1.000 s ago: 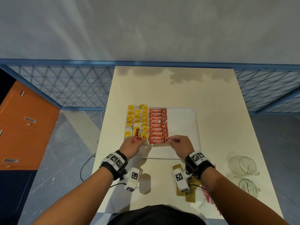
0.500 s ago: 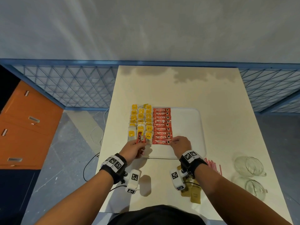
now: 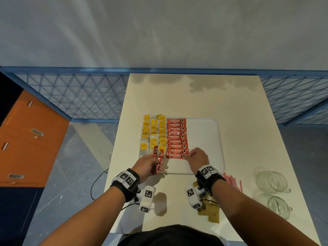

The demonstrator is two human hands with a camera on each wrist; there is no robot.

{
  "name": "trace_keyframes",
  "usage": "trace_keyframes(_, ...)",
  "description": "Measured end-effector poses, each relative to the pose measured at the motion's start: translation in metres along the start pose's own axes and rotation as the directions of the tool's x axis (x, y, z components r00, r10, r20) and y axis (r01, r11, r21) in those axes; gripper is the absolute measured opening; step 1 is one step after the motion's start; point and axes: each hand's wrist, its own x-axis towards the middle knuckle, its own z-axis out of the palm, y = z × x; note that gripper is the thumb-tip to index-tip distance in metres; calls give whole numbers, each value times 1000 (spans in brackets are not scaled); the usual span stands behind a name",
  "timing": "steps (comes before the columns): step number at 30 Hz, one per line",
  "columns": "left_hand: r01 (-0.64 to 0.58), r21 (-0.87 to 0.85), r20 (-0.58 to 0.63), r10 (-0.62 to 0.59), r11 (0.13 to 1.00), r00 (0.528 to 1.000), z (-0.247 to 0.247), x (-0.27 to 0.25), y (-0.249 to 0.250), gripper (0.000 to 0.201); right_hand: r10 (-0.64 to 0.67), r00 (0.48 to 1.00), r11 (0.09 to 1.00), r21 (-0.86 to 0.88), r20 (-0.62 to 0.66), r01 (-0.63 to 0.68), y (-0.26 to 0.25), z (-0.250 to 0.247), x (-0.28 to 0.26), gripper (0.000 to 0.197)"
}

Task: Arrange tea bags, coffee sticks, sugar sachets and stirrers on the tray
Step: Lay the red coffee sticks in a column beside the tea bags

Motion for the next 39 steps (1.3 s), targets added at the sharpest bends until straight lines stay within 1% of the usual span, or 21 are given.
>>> trace_keyframes(3, -7, 35, 10, 6, 999, 1000, 1, 1, -1, 21, -8, 1000, 999, 34, -6, 8, -1, -1, -3, 15)
trace_keyframes(5, -12, 77, 29, 10, 997, 1000, 1, 2, -2, 19, -65, 998, 994, 85, 25, 62, -5, -2, -7, 12)
trace_keyframes(6, -17, 104, 37, 13, 994, 999, 1, 2, -2, 18, -114, 992, 988, 114, 53, 108, -8, -4, -11, 11)
trace_keyframes(8, -44, 159, 48, 37, 986, 998, 0, 3, -3, 16, -230, 965, 964, 163, 129, 208, -17, -7, -17, 12)
trace_keyframes(10, -85, 203, 64, 74, 975, 995, 1, 4, -3, 17, -333, 924, 933, 205, 187, 295, -25, -10, -22, 17)
trace_keyframes(12, -120, 244, 85, 102, 962, 991, 3, 2, -1, 18, -379, 897, 915, 236, 229, 327, -33, -13, -28, 17)
trace_keyframes(15, -146, 284, 97, 123, 948, 988, 7, 1, 1, 18, -360, 874, 923, 263, 328, 281, -42, -17, -32, 20)
trace_keyframes(16, -151, 288, 101, 127, 946, 987, 9, 1, 1, 18, -351, 871, 924, 276, 343, 264, -42, -17, -33, 19)
trace_keyframes(18, -156, 299, 91, 134, 942, 987, 11, 4, 2, 20, -341, 886, 925, 281, 315, 256, -41, -15, -30, 14)
trace_keyframes(20, -142, 291, 52, 132, 946, 990, 11, 7, 2, 21, -335, 902, 925, 277, 271, 260, -39, -15, -27, 12)
trace_keyframes(23, -127, 252, -8, 133, 959, 991, 11, 10, 2, 24, -324, 915, 910, 343, 241, 232, -33, -20, -26, 13)
trace_keyframes(24, -135, 250, -13, 143, 959, 990, 11, 10, 3, 22, -321, 916, 909, 351, 241, 227, -32, -22, -26, 13)
trace_keyframes(27, -188, 300, -4, 198, 935, 980, 11, 9, 8, 10, -316, 915, 923, 305, 252, 235, -27, -24, -21, 10)
trace_keyframes(30, -216, 314, -8, 230, 925, 973, 12, 11, 16, 8, -320, 922, 932, 249, 219, 264, -22, -22, -14, 7)
trace_keyframes(35, -158, 271, -90, 189, 949, 978, 10, 16, 22, 37, -294, 945, 940, 223, 146, 258, -18, -33, -3, 12)
trace_keyframes(37, -119, 242, -102, 147, 963, 984, 8, 17, 21, 49, -266, 955, 950, 206, 131, 236, -12, -34, 1, 11)
trace_keyframes(39, -71, 170, -123, 93, 983, 988, 6, 16, 19, 59, -212, 968, 963, 197, 131, 184, -4, -30, 2, 6)
